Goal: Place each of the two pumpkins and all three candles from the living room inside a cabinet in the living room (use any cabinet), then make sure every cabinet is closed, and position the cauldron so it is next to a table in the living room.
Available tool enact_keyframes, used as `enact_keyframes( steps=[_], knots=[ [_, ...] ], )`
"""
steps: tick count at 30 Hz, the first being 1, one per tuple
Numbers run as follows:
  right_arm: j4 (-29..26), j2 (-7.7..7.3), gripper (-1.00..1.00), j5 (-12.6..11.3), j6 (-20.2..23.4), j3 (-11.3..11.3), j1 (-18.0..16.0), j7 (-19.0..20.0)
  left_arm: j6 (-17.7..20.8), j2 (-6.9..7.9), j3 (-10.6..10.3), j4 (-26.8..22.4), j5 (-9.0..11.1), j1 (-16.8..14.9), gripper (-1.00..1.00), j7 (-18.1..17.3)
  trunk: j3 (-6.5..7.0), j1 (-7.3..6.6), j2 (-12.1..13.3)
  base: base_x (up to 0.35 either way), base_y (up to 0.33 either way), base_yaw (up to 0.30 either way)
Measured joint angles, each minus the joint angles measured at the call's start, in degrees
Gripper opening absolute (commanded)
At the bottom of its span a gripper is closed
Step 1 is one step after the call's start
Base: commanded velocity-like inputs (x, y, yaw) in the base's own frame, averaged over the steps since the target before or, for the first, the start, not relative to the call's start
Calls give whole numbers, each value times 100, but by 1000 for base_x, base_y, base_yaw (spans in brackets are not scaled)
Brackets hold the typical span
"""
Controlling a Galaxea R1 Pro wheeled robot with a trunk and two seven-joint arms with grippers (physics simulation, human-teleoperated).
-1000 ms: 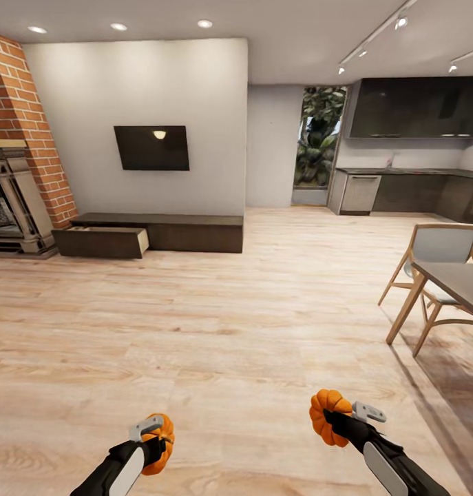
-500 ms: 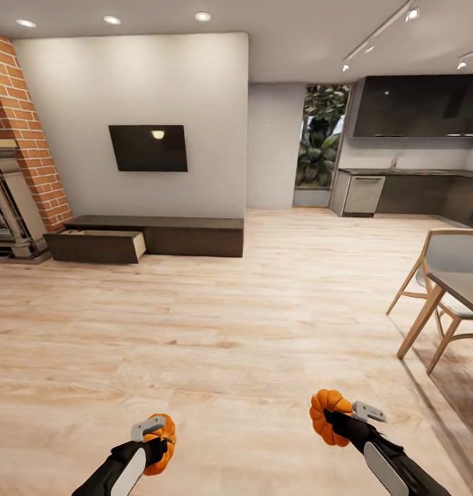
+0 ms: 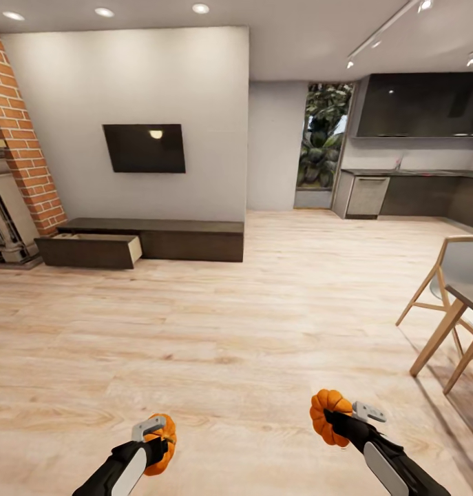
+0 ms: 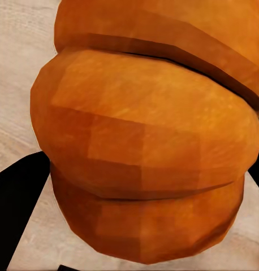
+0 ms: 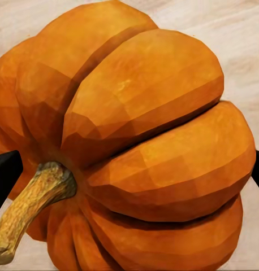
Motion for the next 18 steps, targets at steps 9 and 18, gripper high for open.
enact_keyframes(
  steps=[9,18],
  knots=[
    [6,0,-100,-21,-192,-4,-1,-4,1,0,0,0,-1,0,-100,0,0,0,0,338,0,0],
    [5,8,-100,-103,-253,-11,0,-18,-6,-3,-1,0,2,0,-100,0,0,0,0,338,0,0]
  ],
)
